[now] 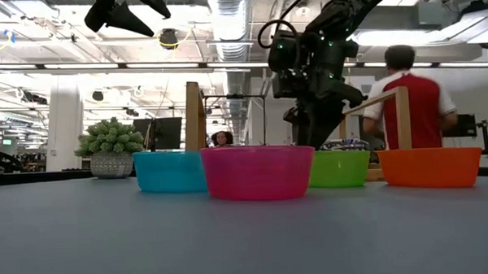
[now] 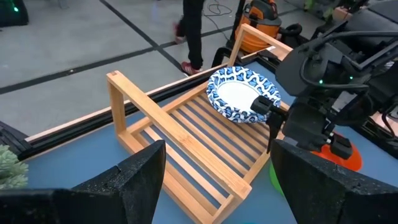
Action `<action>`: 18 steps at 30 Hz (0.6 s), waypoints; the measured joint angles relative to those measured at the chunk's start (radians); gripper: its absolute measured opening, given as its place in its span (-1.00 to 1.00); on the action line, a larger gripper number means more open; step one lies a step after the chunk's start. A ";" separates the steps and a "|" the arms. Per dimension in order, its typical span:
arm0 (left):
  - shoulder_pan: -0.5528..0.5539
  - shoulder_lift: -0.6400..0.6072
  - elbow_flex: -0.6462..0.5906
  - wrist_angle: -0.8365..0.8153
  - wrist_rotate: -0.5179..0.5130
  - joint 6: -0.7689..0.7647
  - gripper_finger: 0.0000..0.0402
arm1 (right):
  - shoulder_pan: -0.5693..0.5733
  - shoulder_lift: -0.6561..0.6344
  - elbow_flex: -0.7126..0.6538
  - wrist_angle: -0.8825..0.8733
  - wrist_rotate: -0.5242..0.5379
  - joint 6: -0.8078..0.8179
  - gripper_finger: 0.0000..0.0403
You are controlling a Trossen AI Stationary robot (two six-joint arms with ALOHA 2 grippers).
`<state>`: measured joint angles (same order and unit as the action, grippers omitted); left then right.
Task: Place and stack bowls onto a shelf
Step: Put the green bowl on the shelf
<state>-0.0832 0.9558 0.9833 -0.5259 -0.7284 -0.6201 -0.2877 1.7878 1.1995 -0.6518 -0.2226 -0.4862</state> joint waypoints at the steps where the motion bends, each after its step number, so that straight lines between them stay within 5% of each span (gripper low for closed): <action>1: 0.000 0.000 0.000 0.000 0.000 -0.003 0.37 | 0.001 0.000 -0.002 0.004 0.000 0.000 0.02; 12: 0.000 0.000 0.000 0.000 0.000 -0.005 0.37 | -0.003 0.000 -0.065 0.036 0.018 0.009 -0.02; 18: 0.000 0.000 0.000 0.000 0.000 -0.005 0.37 | 0.000 0.000 -0.065 0.042 0.069 0.010 -0.28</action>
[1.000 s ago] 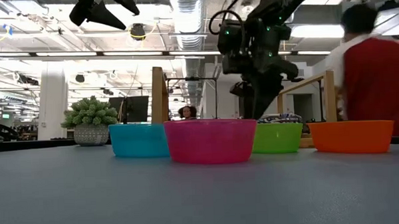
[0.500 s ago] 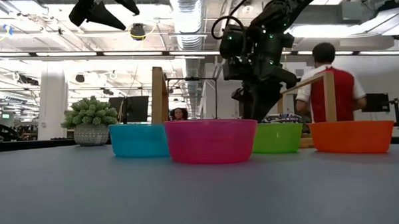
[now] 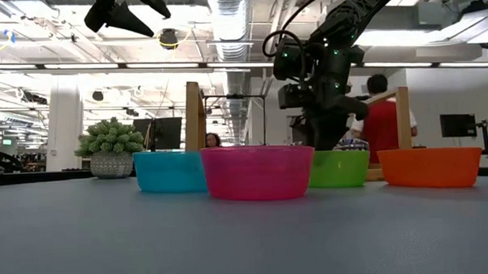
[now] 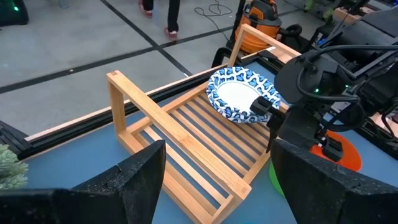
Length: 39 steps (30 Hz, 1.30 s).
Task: Place and stack bowls onto a shelf
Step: Put the green bowl on the shelf
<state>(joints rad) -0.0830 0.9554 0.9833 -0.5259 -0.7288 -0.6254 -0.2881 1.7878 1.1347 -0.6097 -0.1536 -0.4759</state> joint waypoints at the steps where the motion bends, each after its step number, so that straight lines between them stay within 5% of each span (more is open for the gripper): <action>1: 0.000 0.000 0.000 0.000 0.000 0.000 0.37 | 0.000 0.000 0.000 -0.002 0.004 0.000 -0.36; 8: 0.000 0.000 0.000 0.000 -0.003 0.000 0.37 | 0.000 -0.002 0.001 -0.010 -0.003 0.001 -0.89; 14: 0.000 0.000 0.000 0.000 -0.005 0.000 0.37 | 0.002 0.000 0.064 -0.078 -0.004 0.031 -0.87; 27: 0.000 0.000 0.000 0.000 -0.005 0.000 0.37 | -0.064 0.003 0.432 -0.123 0.075 0.094 -0.88; 39: 0.000 0.000 0.000 -0.018 -0.008 -0.008 0.37 | -0.155 0.354 0.882 -0.316 0.052 0.170 -0.88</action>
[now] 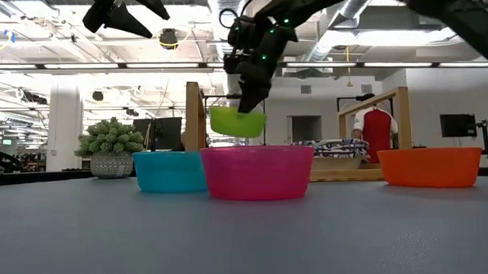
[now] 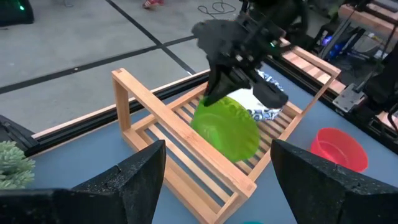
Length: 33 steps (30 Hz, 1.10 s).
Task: Place and stack bowls onto a shelf
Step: Put the green bowl on the shelf
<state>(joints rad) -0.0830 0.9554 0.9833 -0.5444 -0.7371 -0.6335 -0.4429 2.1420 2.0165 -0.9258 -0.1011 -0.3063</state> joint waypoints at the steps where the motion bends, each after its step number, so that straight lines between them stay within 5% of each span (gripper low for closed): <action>1: 0.000 0.000 0.000 -0.004 0.004 -0.001 0.37 | -0.006 0.025 0.039 -0.022 -0.007 -0.001 -0.88; 6: 0.000 0.000 0.000 -0.030 0.008 -0.012 0.37 | -0.048 0.125 0.156 -0.097 -0.032 -0.014 -0.88; 16: 0.000 0.000 0.000 -0.052 0.007 -0.026 0.37 | -0.078 0.238 0.171 -0.110 -0.088 -0.005 -0.88; 33: 0.000 0.000 0.000 -0.062 -0.002 -0.026 0.37 | -0.078 0.251 0.171 -0.095 -0.050 -0.008 -0.58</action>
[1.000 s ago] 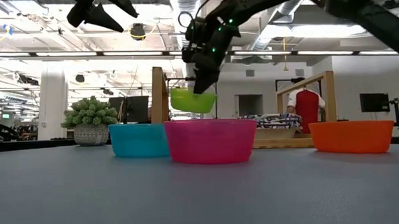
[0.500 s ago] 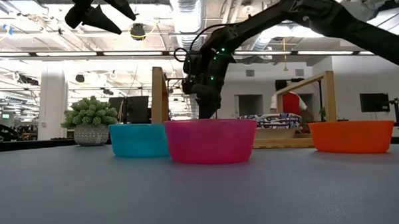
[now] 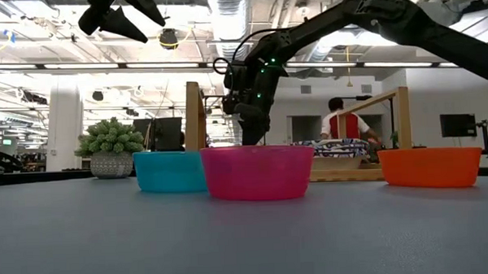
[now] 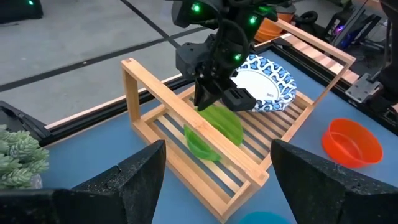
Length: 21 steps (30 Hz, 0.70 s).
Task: Place and stack bowls onto a shelf
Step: Put the green bowl on the shelf, then stack the orange bowl on top of the green bowl on the shelf
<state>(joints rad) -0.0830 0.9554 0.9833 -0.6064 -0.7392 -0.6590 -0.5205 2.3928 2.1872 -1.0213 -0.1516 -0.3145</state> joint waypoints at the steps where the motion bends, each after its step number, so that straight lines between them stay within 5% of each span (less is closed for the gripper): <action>1: 0.000 0.000 0.000 -0.004 0.000 0.000 0.37 | 0.000 0.000 0.000 0.001 0.001 0.000 -0.53; 11: 0.000 0.000 0.000 -0.012 0.010 0.006 0.37 | -0.001 -0.043 0.170 -0.342 0.042 0.101 -0.06; 21: 0.000 0.000 0.000 -0.011 0.030 -0.007 0.37 | 0.131 -0.398 -0.187 -0.479 -0.011 0.264 -0.06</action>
<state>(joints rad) -0.0830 0.9554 0.9833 -0.6178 -0.7096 -0.6655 -0.3892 1.9949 2.0001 -1.5007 -0.1622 -0.0503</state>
